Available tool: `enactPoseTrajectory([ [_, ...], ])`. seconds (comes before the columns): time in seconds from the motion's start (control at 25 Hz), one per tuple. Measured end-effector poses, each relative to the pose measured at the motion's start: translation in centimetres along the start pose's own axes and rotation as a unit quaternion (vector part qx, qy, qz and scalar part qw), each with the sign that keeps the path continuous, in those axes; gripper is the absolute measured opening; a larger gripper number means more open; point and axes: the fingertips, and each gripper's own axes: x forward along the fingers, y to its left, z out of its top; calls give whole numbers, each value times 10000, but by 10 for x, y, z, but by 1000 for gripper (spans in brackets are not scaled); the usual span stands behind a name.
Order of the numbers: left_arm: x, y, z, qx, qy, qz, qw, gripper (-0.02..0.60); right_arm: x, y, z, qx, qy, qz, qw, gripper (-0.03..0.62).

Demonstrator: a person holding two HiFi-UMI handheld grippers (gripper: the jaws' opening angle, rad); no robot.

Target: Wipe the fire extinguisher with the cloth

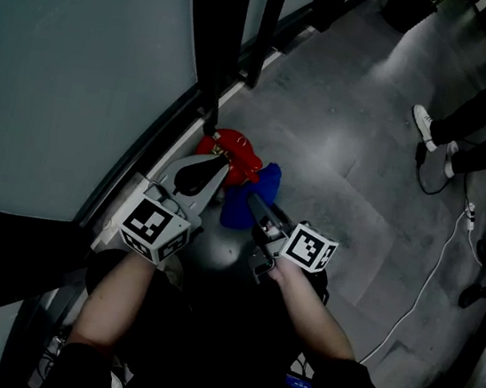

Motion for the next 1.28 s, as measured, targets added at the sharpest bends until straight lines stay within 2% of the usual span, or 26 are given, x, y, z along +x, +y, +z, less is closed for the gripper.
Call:
enactPoseTrajectory([
  [0.2,-5,-2,-3,-3,95,-13,10000,28,23,-14,-13,579,-199,24,9981,133],
  [0.32,-9,-3,-2,-97,83,-56,9999,29,18,-38,-25,1056,-249,-584,9924,133],
  [0.48,-13,-6,-5,13,109,-171,9998,29,23,-59,-26,695,-180,-821,9940,133],
  [0.68,-15,-15,-13,33,178,-435,9989,29,28,-79,-35,925,-255,-1052,9898,133],
  [0.8,-18,-30,-8,27,273,-767,9967,28,29,-90,-42,909,-231,-1266,9875,133],
  [0.88,-15,-49,3,178,355,-1157,9925,28,28,-95,-44,811,-209,-1368,9870,133],
  [0.96,-11,-67,4,513,464,-1698,9830,28,28,-101,-46,864,-237,-1438,9855,133],
  [1.04,-14,-76,-13,697,597,-2133,9727,28,29,-109,-51,1081,-293,-1516,9821,133],
  [1.16,-21,-81,-47,303,878,-2483,9642,23,32,-125,-60,1269,-324,-1671,9772,133],
  [1.28,-22,-95,-56,85,1013,-2845,9533,23,35,-140,-66,1159,-270,-1786,9767,133],
])
